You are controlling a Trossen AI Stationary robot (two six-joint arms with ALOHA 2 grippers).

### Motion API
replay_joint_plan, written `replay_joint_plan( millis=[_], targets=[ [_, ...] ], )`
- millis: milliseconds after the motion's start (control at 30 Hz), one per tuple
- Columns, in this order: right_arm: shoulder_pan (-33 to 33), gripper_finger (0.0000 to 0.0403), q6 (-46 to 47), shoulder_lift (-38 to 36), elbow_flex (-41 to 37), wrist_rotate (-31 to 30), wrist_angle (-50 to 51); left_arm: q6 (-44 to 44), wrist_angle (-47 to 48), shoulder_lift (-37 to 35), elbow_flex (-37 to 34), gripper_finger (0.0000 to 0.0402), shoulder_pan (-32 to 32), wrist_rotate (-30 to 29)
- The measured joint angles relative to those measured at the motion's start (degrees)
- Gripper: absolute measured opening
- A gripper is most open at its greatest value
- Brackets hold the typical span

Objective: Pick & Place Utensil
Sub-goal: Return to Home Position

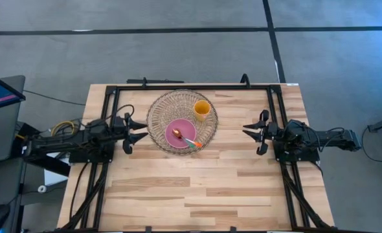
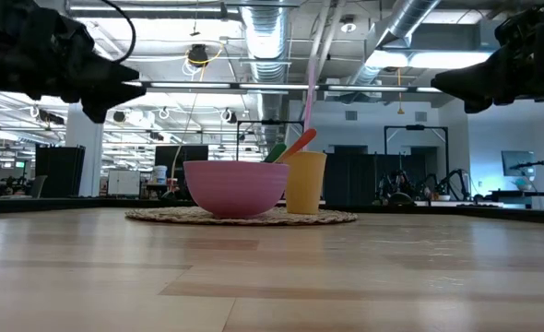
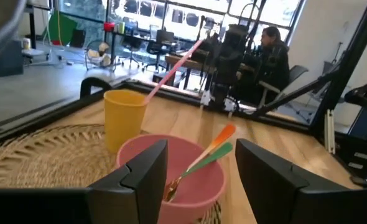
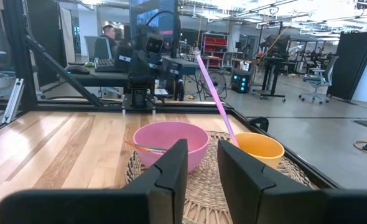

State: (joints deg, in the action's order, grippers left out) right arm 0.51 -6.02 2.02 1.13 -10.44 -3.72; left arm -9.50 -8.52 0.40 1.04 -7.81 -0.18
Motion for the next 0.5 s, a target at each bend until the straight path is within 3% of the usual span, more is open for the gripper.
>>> replay_joint_plan(
  millis=[500],
  targets=[
    [0.02,0.0082,0.00,0.00,0.00,-0.04,0.00,2.52,5.02,0.13,-0.75,0.0191,0.00,-0.04]
  ],
)
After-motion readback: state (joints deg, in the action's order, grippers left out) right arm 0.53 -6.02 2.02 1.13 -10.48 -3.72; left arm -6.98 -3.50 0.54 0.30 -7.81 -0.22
